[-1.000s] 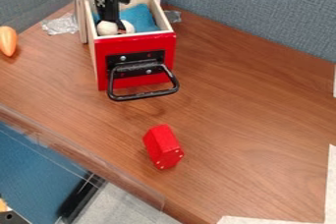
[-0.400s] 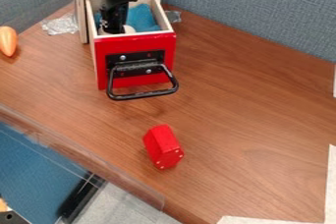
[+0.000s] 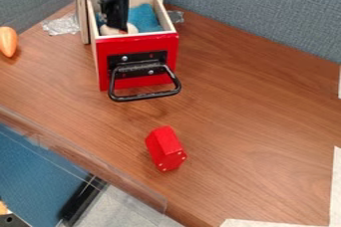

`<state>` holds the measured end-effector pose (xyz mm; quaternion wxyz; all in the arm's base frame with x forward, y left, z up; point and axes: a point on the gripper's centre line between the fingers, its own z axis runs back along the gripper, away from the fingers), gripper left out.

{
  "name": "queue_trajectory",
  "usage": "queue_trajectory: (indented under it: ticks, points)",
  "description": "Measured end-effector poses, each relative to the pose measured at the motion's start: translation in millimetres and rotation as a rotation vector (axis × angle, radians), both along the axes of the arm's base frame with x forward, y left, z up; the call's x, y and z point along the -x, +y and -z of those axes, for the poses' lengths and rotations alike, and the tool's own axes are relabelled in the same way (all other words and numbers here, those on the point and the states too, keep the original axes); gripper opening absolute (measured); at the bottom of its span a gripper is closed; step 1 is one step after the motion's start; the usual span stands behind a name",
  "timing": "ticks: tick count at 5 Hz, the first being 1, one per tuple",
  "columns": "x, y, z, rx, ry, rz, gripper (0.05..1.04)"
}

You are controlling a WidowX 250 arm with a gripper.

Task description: Take the white thing out of the drawer and put it on the center of the table near the drawer

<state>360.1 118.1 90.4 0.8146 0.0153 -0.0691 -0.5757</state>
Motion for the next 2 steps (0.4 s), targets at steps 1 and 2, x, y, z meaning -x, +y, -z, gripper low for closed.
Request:
queue_trajectory:
  ticks: [1,2]
  points:
    - [1.8,-11.0,-23.5,0.049,-0.040,0.021,0.055]
    - [3.7,-17.0,-40.2,0.069,-0.077,0.048,0.048]
